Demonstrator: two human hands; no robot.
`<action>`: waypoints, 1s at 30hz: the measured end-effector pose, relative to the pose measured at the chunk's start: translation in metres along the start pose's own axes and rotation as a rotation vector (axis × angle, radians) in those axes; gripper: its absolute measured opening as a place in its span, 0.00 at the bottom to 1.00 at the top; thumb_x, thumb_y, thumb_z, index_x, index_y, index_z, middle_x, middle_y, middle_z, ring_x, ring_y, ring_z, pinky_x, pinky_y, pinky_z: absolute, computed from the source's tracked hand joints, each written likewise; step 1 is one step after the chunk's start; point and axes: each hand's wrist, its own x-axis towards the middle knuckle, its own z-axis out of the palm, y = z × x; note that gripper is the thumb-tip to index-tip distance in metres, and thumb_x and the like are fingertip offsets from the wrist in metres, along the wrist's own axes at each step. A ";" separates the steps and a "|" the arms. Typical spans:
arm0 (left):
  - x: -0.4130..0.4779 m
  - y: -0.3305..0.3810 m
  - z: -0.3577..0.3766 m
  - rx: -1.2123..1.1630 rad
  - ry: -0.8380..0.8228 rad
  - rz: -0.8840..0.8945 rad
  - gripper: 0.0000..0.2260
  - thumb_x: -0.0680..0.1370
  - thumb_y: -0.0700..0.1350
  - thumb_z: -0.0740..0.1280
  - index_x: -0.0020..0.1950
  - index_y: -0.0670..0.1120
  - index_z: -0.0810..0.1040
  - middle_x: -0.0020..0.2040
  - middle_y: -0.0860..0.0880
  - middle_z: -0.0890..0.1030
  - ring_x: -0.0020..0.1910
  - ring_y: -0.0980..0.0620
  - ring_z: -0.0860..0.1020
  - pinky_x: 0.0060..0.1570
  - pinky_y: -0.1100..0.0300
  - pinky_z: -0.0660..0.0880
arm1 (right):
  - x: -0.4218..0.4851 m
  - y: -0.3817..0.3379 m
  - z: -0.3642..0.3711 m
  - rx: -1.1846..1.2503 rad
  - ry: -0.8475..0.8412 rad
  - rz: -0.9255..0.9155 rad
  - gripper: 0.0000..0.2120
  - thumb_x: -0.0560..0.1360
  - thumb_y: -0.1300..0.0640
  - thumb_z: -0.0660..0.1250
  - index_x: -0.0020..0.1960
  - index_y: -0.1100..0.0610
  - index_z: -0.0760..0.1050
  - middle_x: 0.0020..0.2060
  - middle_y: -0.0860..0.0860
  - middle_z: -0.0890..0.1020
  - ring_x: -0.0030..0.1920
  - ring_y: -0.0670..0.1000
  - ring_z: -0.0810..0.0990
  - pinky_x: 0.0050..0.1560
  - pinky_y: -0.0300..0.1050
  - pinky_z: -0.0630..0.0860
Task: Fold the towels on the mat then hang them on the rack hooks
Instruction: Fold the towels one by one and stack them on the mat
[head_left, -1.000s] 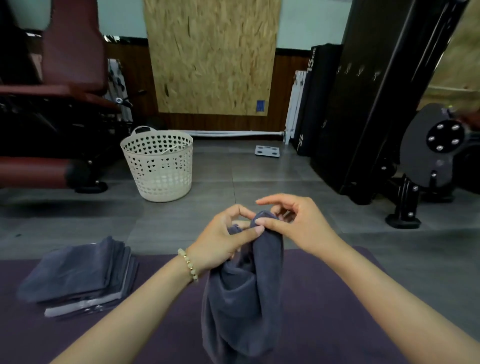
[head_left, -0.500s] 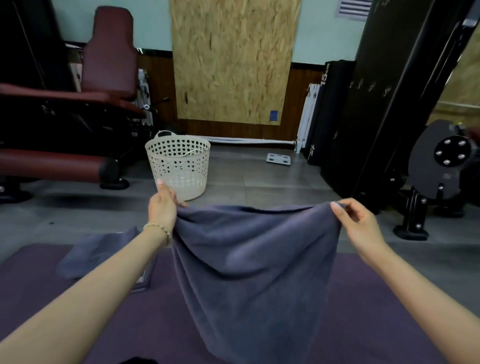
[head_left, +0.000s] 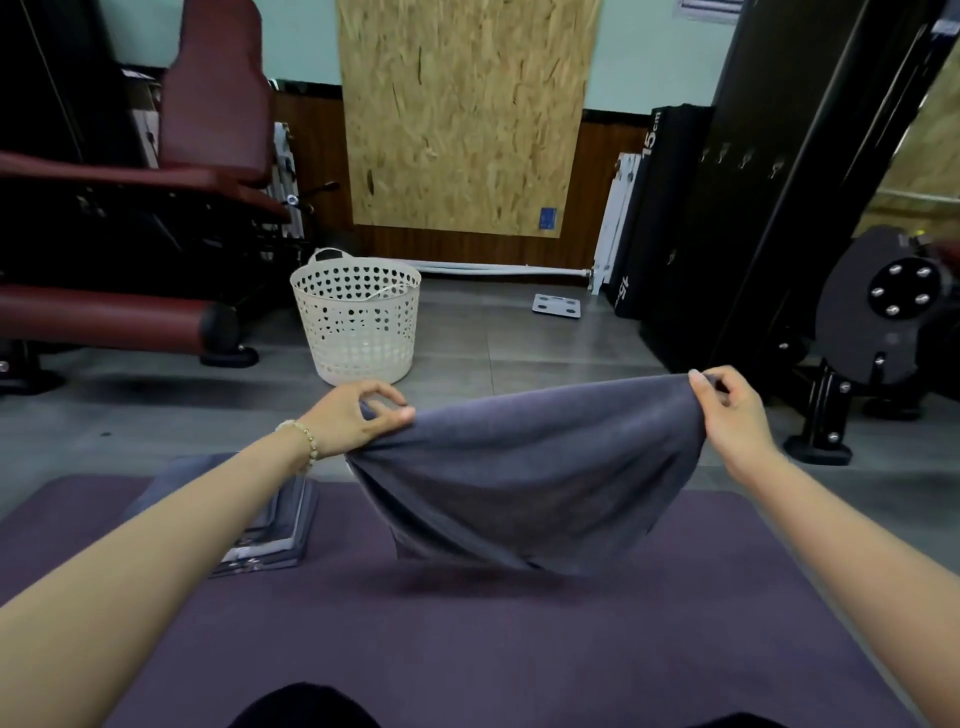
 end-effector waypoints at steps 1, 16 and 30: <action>0.001 -0.003 -0.002 0.034 -0.068 -0.009 0.27 0.58 0.75 0.68 0.44 0.56 0.80 0.37 0.51 0.82 0.37 0.57 0.78 0.42 0.66 0.74 | 0.001 -0.001 0.001 -0.016 -0.008 -0.001 0.10 0.80 0.53 0.61 0.42 0.56 0.71 0.28 0.55 0.71 0.30 0.50 0.67 0.30 0.44 0.63; 0.008 -0.042 0.013 -0.332 -0.502 -0.362 0.30 0.58 0.63 0.78 0.51 0.43 0.83 0.51 0.45 0.84 0.52 0.48 0.82 0.55 0.56 0.78 | -0.018 0.074 0.022 -0.025 -0.239 0.243 0.10 0.80 0.53 0.62 0.41 0.55 0.70 0.28 0.47 0.74 0.24 0.40 0.70 0.23 0.31 0.66; 0.146 -0.182 0.192 -0.055 -0.051 -0.425 0.06 0.72 0.49 0.74 0.41 0.48 0.81 0.44 0.48 0.83 0.46 0.51 0.78 0.47 0.63 0.69 | 0.056 0.277 0.110 -0.385 -0.144 0.288 0.09 0.79 0.54 0.63 0.43 0.58 0.69 0.29 0.51 0.69 0.35 0.53 0.67 0.38 0.47 0.63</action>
